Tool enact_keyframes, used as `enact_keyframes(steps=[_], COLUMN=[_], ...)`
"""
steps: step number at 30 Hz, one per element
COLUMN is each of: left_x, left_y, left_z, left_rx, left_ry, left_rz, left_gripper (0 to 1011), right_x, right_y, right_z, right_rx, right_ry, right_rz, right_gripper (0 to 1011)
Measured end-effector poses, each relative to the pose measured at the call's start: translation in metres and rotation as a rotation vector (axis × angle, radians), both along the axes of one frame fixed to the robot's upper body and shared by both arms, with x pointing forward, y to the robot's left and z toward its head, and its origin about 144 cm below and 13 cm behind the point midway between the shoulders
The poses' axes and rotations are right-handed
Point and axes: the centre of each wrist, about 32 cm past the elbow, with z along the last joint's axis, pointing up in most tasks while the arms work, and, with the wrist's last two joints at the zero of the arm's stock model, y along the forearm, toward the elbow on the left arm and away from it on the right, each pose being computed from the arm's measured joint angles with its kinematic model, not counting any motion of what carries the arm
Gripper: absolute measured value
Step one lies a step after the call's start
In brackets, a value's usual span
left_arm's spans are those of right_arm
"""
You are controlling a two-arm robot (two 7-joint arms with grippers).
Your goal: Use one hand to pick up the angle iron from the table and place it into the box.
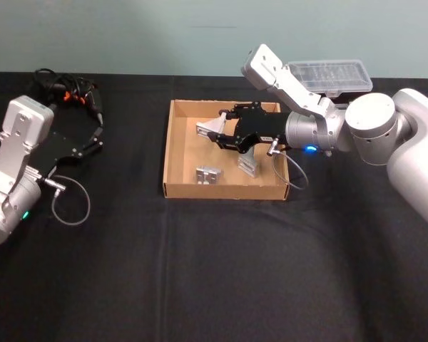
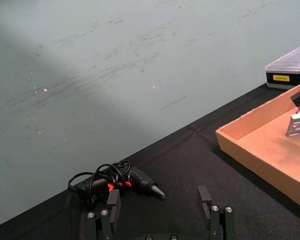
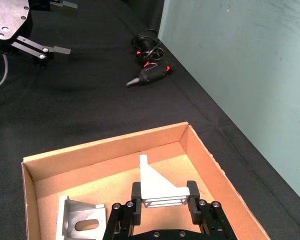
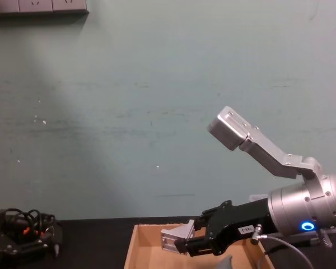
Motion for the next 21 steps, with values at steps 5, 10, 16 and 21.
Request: enact_keyframes(steps=[5, 10, 16, 21], left_x=[0.0000, 0.0000, 0.0000, 0.0000], left_y=[0.0000, 0.0000, 0.0000, 0.0000], left_z=[0.0000, 0.0000, 0.0000, 0.0000], left_rx=[0.000, 0.000, 0.000, 0.000], left_ry=[0.000, 0.000, 0.000, 0.000], left_rz=[0.000, 0.000, 0.000, 0.000], left_gripper=[1000, 1000, 1000, 1000], right_x=[0.0007, 0.0006, -0.0018, -0.0065], right_y=[0.0003, 0.0002, -0.0005, -0.0039], right_z=[-0.0005, -0.0011, -0.0019, 0.0024], right_rx=[0.003, 0.000, 0.007, 0.035], right_ry=[0.011, 0.019, 0.019, 0.004], right_rz=[0.003, 0.005, 0.008, 0.003], right_gripper=[607, 748, 925, 1004])
